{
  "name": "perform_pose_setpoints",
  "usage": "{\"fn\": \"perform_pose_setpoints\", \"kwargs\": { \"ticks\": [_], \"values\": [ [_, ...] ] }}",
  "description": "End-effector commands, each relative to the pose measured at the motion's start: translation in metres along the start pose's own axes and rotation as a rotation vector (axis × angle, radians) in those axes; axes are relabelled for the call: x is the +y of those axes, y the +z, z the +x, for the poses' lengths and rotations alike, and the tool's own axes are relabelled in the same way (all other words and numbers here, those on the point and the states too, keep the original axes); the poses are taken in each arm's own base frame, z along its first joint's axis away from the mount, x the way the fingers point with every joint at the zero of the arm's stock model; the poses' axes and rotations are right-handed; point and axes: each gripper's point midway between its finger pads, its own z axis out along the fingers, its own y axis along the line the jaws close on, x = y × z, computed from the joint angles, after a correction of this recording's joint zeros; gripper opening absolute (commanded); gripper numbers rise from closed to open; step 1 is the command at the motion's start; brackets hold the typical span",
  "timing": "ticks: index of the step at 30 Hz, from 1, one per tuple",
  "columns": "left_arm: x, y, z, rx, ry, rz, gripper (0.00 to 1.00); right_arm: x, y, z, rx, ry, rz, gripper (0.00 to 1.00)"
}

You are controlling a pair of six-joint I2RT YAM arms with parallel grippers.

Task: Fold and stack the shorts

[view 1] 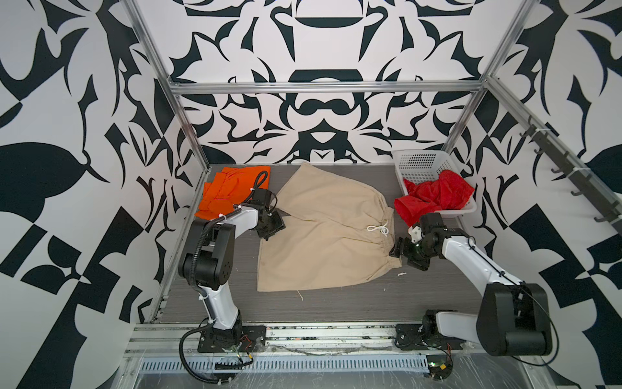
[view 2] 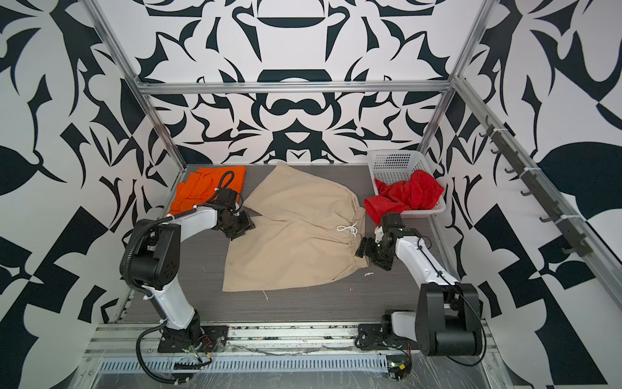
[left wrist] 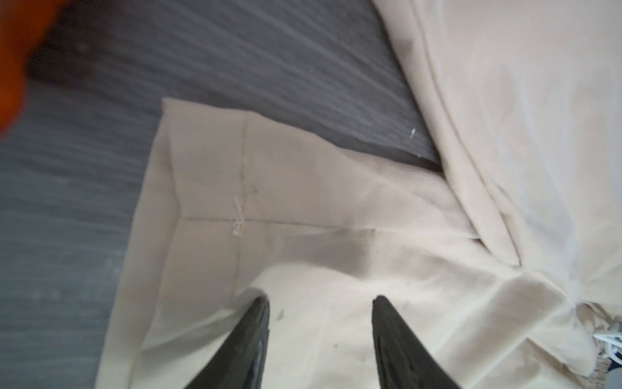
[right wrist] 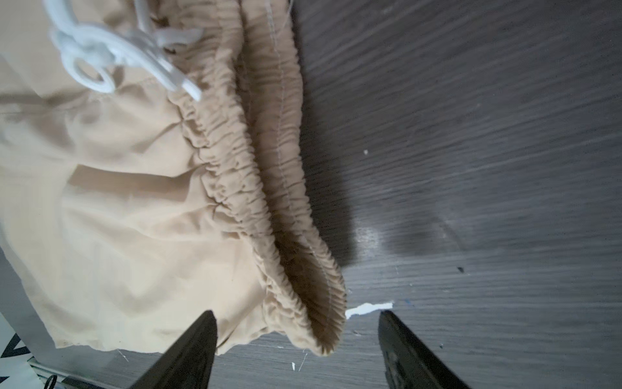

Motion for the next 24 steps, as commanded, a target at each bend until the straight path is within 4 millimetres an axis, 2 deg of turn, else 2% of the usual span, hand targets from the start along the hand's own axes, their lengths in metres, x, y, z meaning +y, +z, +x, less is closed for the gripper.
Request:
{"fn": "perform_pose_setpoints", "kwargs": {
  "ticks": [1,5,10,12,14,16,18,24],
  "values": [
    [0.012,-0.002,0.002,0.029,0.016,-0.065,0.54,0.007,0.007,0.002,0.017,-0.003,-0.070,0.80],
    [0.002,-0.025,0.002,0.021,0.017,-0.037,0.57,0.015,0.019,0.002,0.044,0.025,-0.148,0.80],
    [-0.007,-0.062,0.015,-0.018,-0.028,0.035,0.59,0.008,0.032,-0.002,0.071,0.096,-0.199,0.76],
    [-0.007,-0.071,0.025,-0.013,-0.050,0.058,0.60,0.006,0.035,-0.001,0.093,0.126,-0.223,0.64],
    [-0.007,-0.078,0.036,0.001,-0.078,0.083,0.61,0.003,0.036,0.002,0.108,0.137,-0.210,0.35],
    [-0.006,-0.083,0.050,0.022,-0.116,0.108,0.61,0.003,0.033,0.005,0.103,0.152,-0.211,0.14],
    [0.000,-0.088,0.061,0.031,-0.166,0.107,0.62,0.003,0.031,0.010,0.103,0.176,-0.215,0.02],
    [0.029,-0.096,0.097,0.040,-0.391,0.075,0.66,-0.001,0.022,0.027,0.065,0.242,-0.212,0.00]
  ]
}}
